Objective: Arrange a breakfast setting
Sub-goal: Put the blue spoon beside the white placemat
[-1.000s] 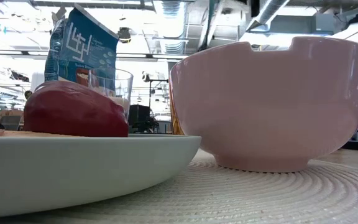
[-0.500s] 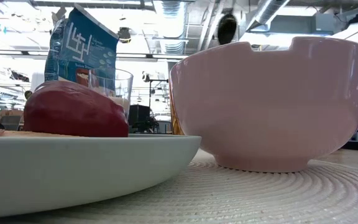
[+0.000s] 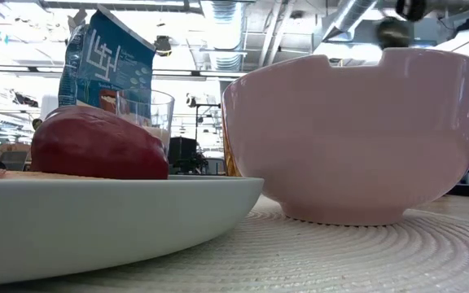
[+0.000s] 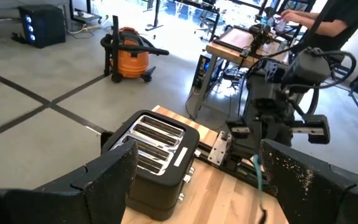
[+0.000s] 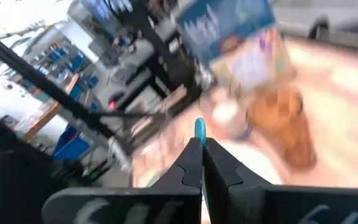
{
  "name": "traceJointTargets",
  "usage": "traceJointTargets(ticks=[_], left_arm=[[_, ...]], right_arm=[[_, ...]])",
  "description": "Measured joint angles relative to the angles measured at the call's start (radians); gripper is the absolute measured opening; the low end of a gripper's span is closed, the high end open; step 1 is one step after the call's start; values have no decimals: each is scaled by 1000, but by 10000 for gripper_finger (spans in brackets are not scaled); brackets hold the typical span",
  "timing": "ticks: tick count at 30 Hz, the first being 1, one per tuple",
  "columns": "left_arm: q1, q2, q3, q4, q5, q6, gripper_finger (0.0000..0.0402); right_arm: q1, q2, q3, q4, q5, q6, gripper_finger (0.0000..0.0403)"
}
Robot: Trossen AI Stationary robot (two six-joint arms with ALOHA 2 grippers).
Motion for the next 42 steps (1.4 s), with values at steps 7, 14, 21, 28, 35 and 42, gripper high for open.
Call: traceJointTargets(ticks=[7, 14, 21, 28, 35, 42], left_arm=[[0, 0, 0, 0, 0, 0, 322], [0, 0, 0, -3, 0, 0, 322], [0, 0, 0, -33, 0, 0, 322], [0, 0, 0, -36, 0, 0, 322], [0, 0, 0, -36, 0, 0, 322], [0, 0, 0, -35, 0, 0, 322]], right_arm=[[104, -35, 0, -136, -29, 196, 17], [244, -33, -27, -237, 6, 318, 17], [379, -65, -200, -122, 129, 496, 17], [437, -72, -362, 85, 173, 579, 17], [485, -72, -504, 169, 188, 735, 17], [489, -72, -641, 427, 192, 770, 17]])
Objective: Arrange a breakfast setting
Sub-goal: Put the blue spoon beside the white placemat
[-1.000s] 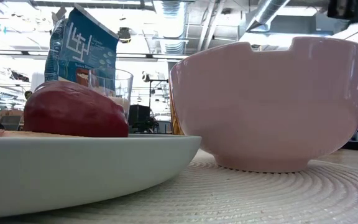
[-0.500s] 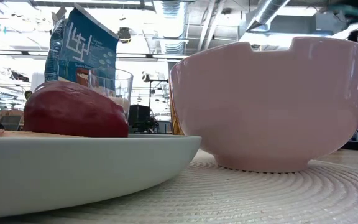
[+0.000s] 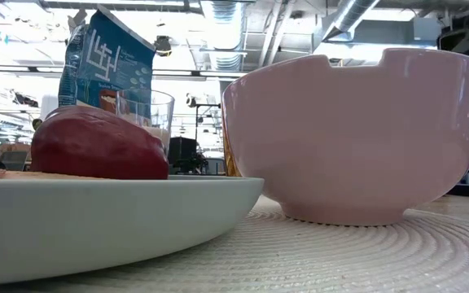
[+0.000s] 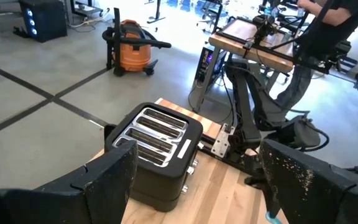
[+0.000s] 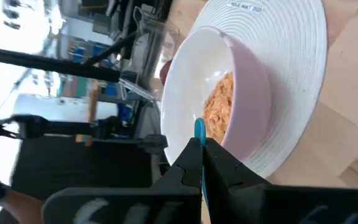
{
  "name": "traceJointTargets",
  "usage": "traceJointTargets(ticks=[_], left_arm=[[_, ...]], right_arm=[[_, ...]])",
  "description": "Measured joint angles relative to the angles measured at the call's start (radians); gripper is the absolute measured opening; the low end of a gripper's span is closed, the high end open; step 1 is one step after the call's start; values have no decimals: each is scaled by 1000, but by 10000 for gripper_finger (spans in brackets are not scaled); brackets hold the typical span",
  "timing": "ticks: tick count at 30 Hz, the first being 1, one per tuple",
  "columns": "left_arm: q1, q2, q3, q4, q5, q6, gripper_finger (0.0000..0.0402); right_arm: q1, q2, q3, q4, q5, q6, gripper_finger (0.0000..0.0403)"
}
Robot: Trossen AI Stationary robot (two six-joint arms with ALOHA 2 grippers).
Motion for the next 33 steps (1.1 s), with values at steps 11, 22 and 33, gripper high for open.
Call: traceJointTargets(ticks=[11, 22, 33], left_arm=[[0, 17, 0, -2, 0, -8, 322], [0, 24, 0, -2, 5, -10, 322], [0, 24, 0, -2, 4, -10, 322]], right_arm=[[-7, 0, -144, 125, 48, 42, 17], [-25, 0, -247, 246, 70, 100, 17], [-71, 0, -247, 132, 65, 99, 17]])
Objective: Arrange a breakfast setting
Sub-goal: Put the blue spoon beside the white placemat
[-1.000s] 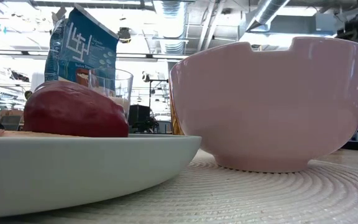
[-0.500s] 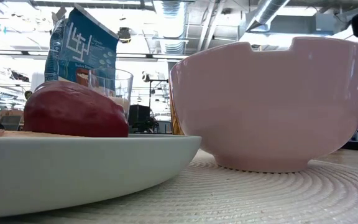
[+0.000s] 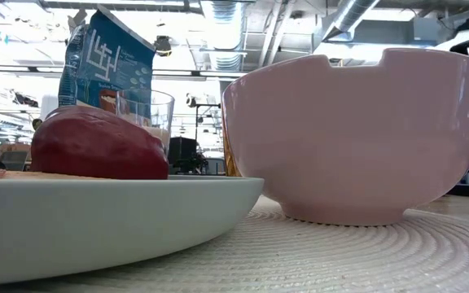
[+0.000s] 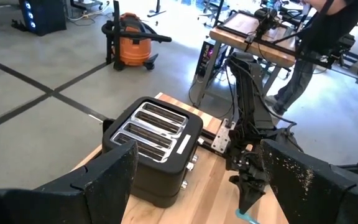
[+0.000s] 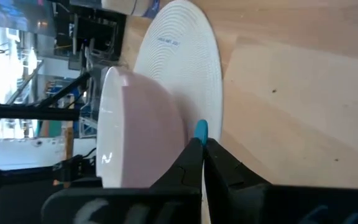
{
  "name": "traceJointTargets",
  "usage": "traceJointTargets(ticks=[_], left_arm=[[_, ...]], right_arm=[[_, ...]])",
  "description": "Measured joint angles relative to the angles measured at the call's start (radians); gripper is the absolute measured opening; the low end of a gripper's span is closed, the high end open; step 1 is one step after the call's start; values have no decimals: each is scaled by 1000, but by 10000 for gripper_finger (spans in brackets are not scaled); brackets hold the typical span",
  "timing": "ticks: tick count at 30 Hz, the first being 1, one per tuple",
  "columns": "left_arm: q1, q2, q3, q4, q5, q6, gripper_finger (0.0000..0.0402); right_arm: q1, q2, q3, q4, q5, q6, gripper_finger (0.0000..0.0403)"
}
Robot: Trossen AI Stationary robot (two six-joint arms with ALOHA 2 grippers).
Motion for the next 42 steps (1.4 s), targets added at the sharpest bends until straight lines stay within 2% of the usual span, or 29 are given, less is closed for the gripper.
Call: traceJointTargets(ticks=[5, 12, 17, 29, 35, 42], left_arm=[[0, 0, 0, 0, -1, 0, 322], [0, 0, 0, 0, -1, 0, 322], [0, 0, 0, 1, -1, 0, 322], [1, 0, 0, 1, -2, 8, 322], [19, 0, 0, 1, -3, 11, 322], [36, -1, 0, 1, -4, 11, 322]], right_arm=[[-16, 0, 0, -8, -2, 6, 17], [-28, 1, 1, 57, 8, 146, 17], [-28, 7, 21, 56, 62, 182, 17], [-28, 207, 21, 66, 58, 226, 17], [-28, 269, 21, 95, 53, 233, 17], [-28, 324, 24, 101, 54, 330, 17]])
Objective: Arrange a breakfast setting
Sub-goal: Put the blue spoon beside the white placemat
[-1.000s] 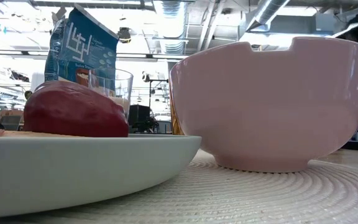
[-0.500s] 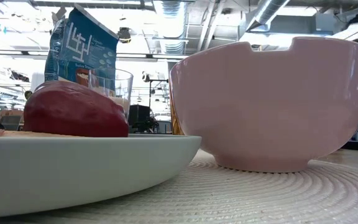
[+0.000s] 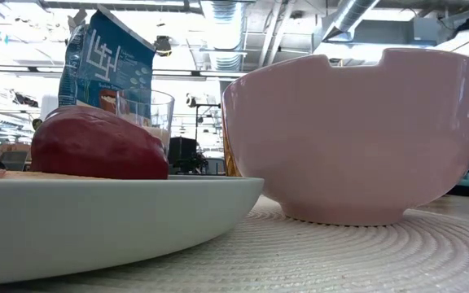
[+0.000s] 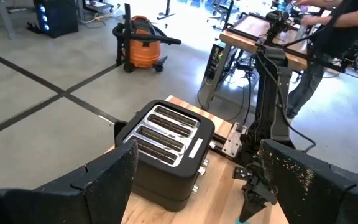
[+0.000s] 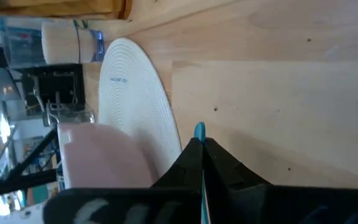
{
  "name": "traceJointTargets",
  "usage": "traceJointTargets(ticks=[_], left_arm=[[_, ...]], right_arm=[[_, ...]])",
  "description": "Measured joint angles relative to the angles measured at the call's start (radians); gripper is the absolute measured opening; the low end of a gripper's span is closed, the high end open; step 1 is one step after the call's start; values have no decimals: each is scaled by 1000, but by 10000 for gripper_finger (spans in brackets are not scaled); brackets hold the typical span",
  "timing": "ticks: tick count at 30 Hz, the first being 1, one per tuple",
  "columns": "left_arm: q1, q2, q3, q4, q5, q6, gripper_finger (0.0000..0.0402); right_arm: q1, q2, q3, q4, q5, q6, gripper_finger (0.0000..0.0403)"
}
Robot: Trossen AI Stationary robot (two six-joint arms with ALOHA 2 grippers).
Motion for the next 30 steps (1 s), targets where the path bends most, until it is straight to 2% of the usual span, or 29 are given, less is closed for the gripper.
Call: traceJointTargets(ticks=[13, 23, 25, 28, 30], left_arm=[[0, 0, 0, -5, 0, 1, 322], [0, 0, 0, -6, 0, 1, 322], [0, 0, 0, -6, 0, 1, 322], [0, 0, 0, -6, 0, 1, 322], [0, 0, 0, -7, 1, 1, 322]], right_arm=[[0, 4, -1, 10, 0, 80, 53], [0, 4, -2, 11, -8, 81, 56], [4, 1, -2, 28, -57, 75, 56], [23, -10, -2, 62, -210, 19, 56], [46, -9, 11, 59, -270, 6, 56]])
